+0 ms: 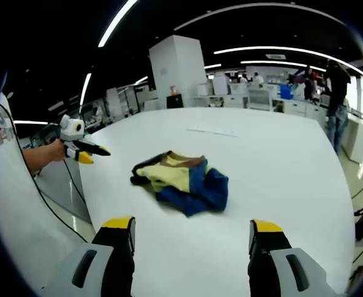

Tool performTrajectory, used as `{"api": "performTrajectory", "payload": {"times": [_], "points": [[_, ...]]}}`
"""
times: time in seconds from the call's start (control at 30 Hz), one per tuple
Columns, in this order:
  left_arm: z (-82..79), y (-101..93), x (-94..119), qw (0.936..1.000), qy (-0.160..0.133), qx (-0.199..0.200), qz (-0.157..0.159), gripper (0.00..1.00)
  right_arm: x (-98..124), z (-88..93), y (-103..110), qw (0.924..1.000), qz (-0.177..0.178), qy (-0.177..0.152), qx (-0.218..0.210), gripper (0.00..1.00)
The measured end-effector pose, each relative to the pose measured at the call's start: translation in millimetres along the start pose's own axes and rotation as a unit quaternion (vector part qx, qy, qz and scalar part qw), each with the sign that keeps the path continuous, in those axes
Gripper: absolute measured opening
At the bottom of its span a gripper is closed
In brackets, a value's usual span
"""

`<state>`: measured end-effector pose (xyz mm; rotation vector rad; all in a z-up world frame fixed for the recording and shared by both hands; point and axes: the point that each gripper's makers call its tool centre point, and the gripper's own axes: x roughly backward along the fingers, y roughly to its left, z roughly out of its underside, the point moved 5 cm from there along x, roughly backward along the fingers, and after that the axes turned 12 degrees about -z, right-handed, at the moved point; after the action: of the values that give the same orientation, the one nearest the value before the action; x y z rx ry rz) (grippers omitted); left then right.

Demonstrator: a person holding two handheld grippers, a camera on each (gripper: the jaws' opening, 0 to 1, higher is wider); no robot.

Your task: Fold the garment on the visible template until the final outline fits inside the template.

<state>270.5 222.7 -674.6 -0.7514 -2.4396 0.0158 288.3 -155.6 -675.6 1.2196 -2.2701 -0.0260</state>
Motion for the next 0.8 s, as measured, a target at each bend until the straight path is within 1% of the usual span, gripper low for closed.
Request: {"api": "performTrajectory", "payload": {"times": [0.43, 0.8], "points": [[-3.8, 0.7, -5, 1.0000, -0.001, 0.000, -0.001, 0.56, -2, -8.8, -6, 1.0000, -0.003, -0.002, 0.007, 0.74], [-5.0, 1.2, -11, 1.0000, 0.005, 0.000, 0.004, 0.54, -4, -6.1, -10, 1.0000, -0.005, 0.005, 0.004, 0.73]]}}
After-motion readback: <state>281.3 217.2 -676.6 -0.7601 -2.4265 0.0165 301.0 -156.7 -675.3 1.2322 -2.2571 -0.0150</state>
